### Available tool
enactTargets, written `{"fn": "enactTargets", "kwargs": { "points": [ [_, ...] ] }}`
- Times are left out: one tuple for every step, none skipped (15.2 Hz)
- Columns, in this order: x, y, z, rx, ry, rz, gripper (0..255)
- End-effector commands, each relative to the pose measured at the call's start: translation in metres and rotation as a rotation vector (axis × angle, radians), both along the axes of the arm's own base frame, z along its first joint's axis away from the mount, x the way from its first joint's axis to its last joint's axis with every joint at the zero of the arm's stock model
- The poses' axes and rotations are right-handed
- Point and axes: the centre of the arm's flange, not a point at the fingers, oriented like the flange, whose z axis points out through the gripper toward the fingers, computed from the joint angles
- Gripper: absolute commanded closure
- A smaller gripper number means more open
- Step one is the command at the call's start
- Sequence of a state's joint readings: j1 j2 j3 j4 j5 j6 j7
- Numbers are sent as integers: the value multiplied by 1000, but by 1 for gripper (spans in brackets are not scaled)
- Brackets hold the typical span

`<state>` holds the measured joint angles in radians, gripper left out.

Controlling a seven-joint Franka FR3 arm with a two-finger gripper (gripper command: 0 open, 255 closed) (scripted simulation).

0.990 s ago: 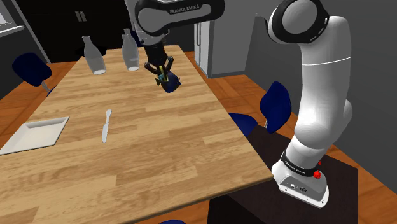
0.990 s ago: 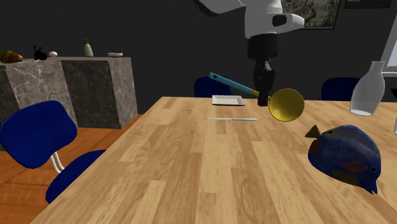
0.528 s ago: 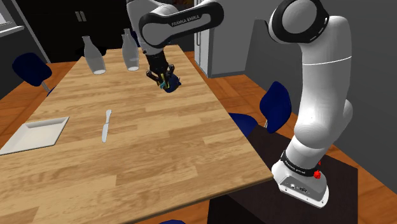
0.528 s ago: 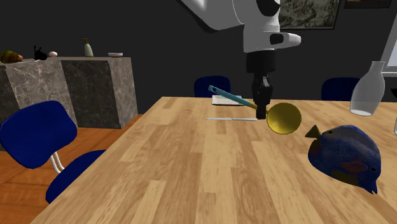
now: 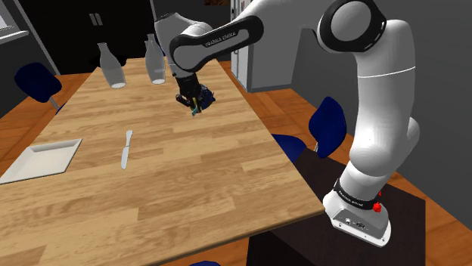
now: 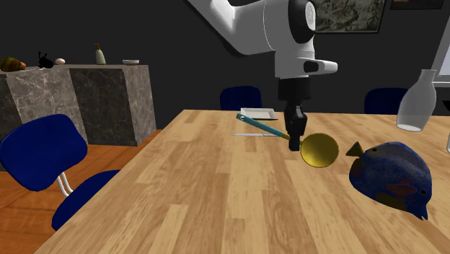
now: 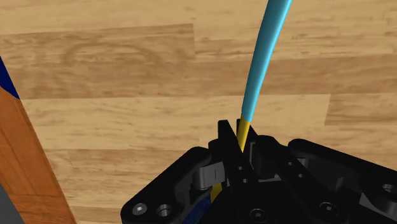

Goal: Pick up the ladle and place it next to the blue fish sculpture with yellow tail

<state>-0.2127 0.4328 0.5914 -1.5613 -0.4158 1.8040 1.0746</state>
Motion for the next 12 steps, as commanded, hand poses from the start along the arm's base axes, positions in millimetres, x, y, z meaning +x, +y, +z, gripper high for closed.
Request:
{"fn": "enactTargets", "kwargs": {
  "points": [
    [0, 1, -10, 0, -1, 0, 255],
    [0, 1, -16, 0, -1, 0, 255],
    [0, 1, -21, 0, -1, 0, 255],
    [0, 1, -26, 0, -1, 0, 255],
    [0, 1, -31, 0, -1, 0, 255],
    [0, 1, -37, 0, -1, 0, 255],
    [0, 1, -42, 0, -1, 0, 255],
    [0, 1, -47, 0, -1, 0, 255],
    [0, 1, -53, 0, -1, 0, 255],
    [0, 1, -58, 0, -1, 0, 255],
    [0, 1, -63, 0, -1, 0, 255],
    [0, 1, -68, 0, -1, 0, 255]
  ]
}}
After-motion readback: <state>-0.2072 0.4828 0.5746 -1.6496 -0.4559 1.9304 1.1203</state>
